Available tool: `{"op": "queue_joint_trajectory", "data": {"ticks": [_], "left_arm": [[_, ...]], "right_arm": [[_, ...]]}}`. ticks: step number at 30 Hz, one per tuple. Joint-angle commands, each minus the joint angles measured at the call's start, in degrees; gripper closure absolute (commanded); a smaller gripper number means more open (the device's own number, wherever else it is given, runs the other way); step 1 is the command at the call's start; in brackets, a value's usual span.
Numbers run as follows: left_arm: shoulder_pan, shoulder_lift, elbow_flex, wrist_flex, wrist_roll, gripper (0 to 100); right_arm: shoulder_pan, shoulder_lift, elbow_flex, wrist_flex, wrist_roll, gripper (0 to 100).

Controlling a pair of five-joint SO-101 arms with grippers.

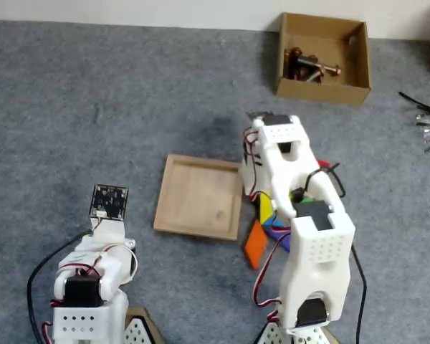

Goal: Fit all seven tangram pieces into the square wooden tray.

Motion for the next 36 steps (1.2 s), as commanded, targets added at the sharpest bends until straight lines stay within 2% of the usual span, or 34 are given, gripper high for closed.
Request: {"op": "queue_joint_trajectory", "data": {"ticks": [1,4,25,29,33,36], "left_arm": [[0.66,-0.57,1.01,0.18,0.09,99],[0.66,-0.57,1.01,0.18,0.09,99],[0.66,-0.57,1.01,0.18,0.09,99],[0.66,-0.57,1.01,0.18,0.09,99],[0.66,-0.57,1.01,0.18,0.09,99],[0.66,-0.57,1.01,0.18,0.09,99]], "right_arm": [[1.1,-1.45,0.31,-0.92,0.44,72.4],[1.1,-1.45,0.31,-0.92,0.26,76.2],[1.1,-1.45,0.22,-0.92,0.09,76.7],[1.1,-1.89,0.13,-5.05,-0.26,76.7],[1.1,-1.89,0.13,-8.92,-4.75,76.7],[1.01,-1.89,-1.19,-9.8,-5.45,76.7]]}}
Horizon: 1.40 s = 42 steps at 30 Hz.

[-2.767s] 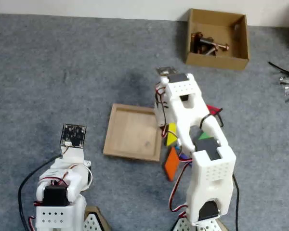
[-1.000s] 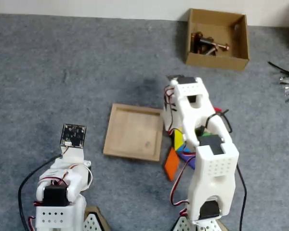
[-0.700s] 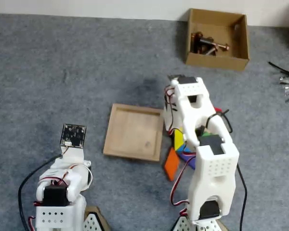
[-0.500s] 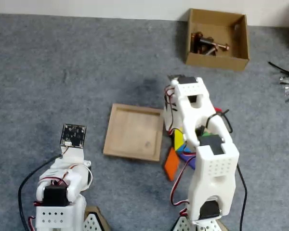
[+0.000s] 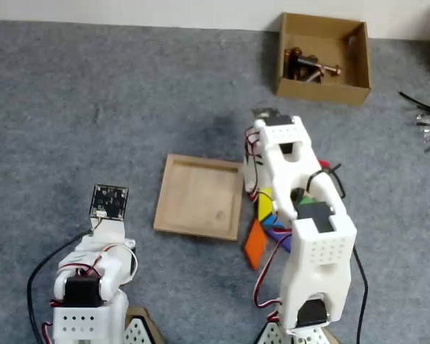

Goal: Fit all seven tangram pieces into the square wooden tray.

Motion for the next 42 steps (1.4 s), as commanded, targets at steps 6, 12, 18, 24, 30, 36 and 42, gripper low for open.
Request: {"op": "queue_joint_trajectory", "data": {"ticks": [6,12,18,24,30,36,42], "left_arm": [[0.66,-0.57,1.01,0.18,0.09,99],[0.66,-0.57,1.01,0.18,0.09,99],[0.66,-0.57,1.01,0.18,0.09,99],[0.66,-0.57,1.01,0.18,0.09,99],[0.66,-0.57,1.01,0.18,0.09,99],[0.66,-0.57,1.01,0.18,0.09,99],[0.66,-0.57,1.01,0.18,0.09,99]], "right_arm": [[0.66,-1.45,-5.85,-4.18,-1.32,76.5],[0.66,-1.45,-6.29,-4.18,-1.05,76.4],[0.66,-1.71,-6.37,-4.18,2.11,76.7],[-1.19,-3.21,-8.31,-0.75,2.11,76.7],[-4.0,-4.62,-12.09,3.38,2.11,76.7],[-4.09,-4.97,-12.53,5.58,2.11,76.7],[-4.88,-4.7,-12.53,5.41,2.11,76.7]]}}
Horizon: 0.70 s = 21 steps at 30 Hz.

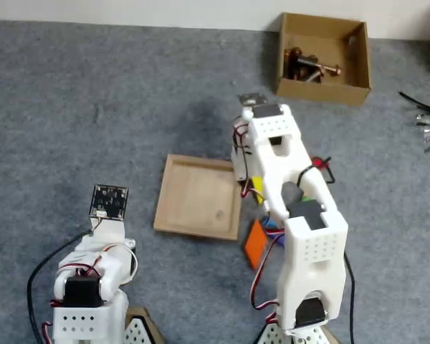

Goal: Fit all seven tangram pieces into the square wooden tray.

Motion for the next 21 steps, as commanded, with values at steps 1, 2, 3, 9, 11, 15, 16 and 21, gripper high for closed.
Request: {"op": "queue_joint_trajectory", "data": {"ticks": [1,2,3,9,11,15,16,21], "left_arm": [[0.66,-0.57,1.01,0.18,0.09,99],[0.66,-0.57,1.01,0.18,0.09,99],[0.66,-0.57,1.01,0.18,0.09,99],[0.66,-0.57,1.01,0.18,0.09,99],[0.66,-0.57,1.01,0.18,0.09,99],[0.66,-0.57,1.01,0.18,0.09,99],[0.66,-0.57,1.01,0.18,0.09,99],[0.66,-0.57,1.01,0.18,0.09,99]], "right_arm": [[-0.84,-4.79,-3.56,0.84,0.62,76.7],[-0.84,-4.79,-3.56,0.84,0.62,76.7],[-0.84,-4.79,-3.56,0.84,0.62,76.7],[-0.22,-5.05,-3.65,-2.24,1.58,76.2],[-0.22,-4.97,-3.65,-3.3,3.43,76.2],[0.13,-4.97,-3.65,-3.65,4.13,70.7],[0.13,-4.88,-3.65,-3.65,4.22,69.3],[1.1,-4.97,-3.56,-6.02,4.4,67.3]]}}
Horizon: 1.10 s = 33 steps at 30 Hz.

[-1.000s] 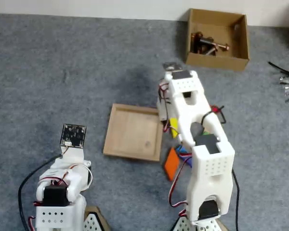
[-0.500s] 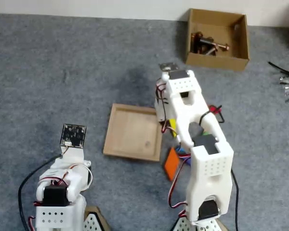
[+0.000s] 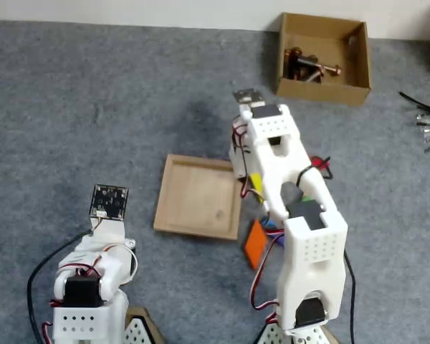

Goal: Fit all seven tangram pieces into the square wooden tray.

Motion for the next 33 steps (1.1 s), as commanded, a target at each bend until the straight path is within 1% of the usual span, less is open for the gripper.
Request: {"op": "queue_joint_trajectory", "data": {"ticks": [1,5,9,11,14,29,33], "left_arm": [[0.66,-0.57,1.01,0.18,0.09,99],[0.66,-0.57,1.01,0.18,0.09,99],[0.66,-0.57,1.01,0.18,0.09,99],[0.66,-0.57,1.01,0.18,0.09,99],[0.66,-0.57,1.01,0.18,0.09,99],[0.66,-0.57,1.01,0.18,0.09,99],[0.66,-0.57,1.01,0.18,0.09,99]], "right_arm": [[1.45,-4.97,-3.56,-2.68,1.32,67.3],[1.45,-5.05,-3.65,-3.03,5.98,67.3],[0.48,-4.79,-3.56,-3.3,6.95,67.3],[-0.04,-4.79,-3.3,-6.29,7.03,67.3],[-0.4,-4.7,-2.86,-9.63,9.23,67.3],[-0.22,-5.14,7.16,-10.95,9.32,67.3],[-0.4,-5.14,7.08,-7.43,9.32,67.3]]}}
